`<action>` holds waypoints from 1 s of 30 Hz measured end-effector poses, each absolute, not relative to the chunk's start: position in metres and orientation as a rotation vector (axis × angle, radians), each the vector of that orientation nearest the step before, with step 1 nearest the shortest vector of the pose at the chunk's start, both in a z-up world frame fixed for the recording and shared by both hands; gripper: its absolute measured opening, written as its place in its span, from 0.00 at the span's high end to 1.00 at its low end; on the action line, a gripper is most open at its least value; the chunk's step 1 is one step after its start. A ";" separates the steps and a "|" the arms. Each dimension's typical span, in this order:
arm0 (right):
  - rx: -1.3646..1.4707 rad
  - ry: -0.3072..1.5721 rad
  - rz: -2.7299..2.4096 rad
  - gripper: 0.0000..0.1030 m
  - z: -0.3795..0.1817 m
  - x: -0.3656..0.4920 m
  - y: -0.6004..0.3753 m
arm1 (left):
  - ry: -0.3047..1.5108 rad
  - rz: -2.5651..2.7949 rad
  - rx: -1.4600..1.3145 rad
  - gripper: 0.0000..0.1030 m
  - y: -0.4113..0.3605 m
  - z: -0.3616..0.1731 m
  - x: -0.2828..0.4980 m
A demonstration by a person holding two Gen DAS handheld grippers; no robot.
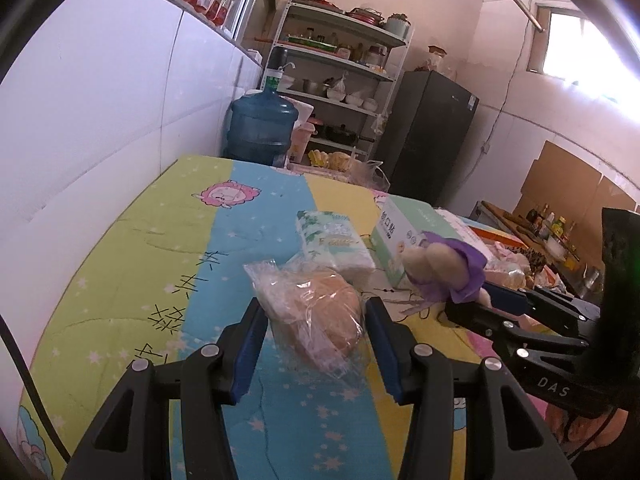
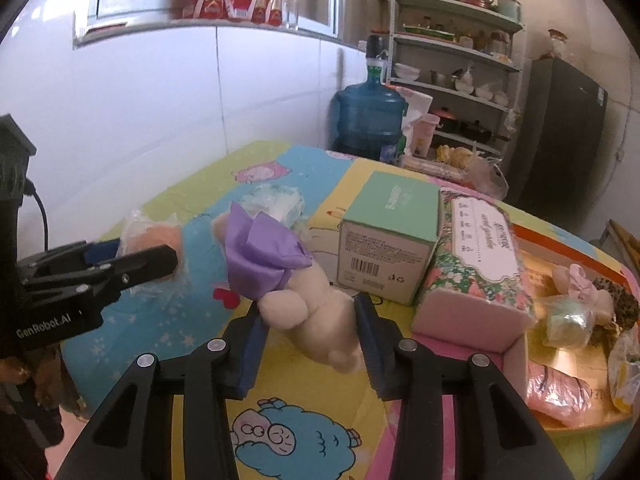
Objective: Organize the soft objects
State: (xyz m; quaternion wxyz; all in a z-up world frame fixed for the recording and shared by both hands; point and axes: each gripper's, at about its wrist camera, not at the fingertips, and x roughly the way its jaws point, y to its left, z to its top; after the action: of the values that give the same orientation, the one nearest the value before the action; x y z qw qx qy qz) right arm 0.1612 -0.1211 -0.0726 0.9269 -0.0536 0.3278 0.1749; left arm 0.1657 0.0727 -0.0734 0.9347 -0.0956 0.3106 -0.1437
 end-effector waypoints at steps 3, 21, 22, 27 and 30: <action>-0.086 0.655 0.349 0.58 -0.066 0.157 -0.127 | 0.624 -0.281 -0.185 0.51 0.069 -0.068 0.163; -0.013 0.575 0.313 0.58 -0.039 0.134 -0.161 | 0.577 -0.285 -0.143 0.51 0.042 -0.045 0.147; -0.009 0.571 0.311 0.58 -0.038 0.133 -0.163 | 0.574 -0.288 -0.141 0.51 0.040 -0.045 0.146; 0.009 0.551 0.303 0.58 -0.030 0.126 -0.175 | 0.564 -0.300 -0.128 0.51 0.027 -0.039 0.142; 0.019 0.542 0.298 0.58 -0.027 0.123 -0.183 | 0.558 -0.309 -0.121 0.51 0.019 -0.036 0.140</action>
State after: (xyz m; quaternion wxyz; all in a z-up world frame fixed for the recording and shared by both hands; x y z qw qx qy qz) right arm 0.1228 -0.1829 -0.0268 0.9525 0.0091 0.2668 0.1466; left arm 0.1402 0.0190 -0.0359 0.9478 -0.0595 0.2742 -0.1517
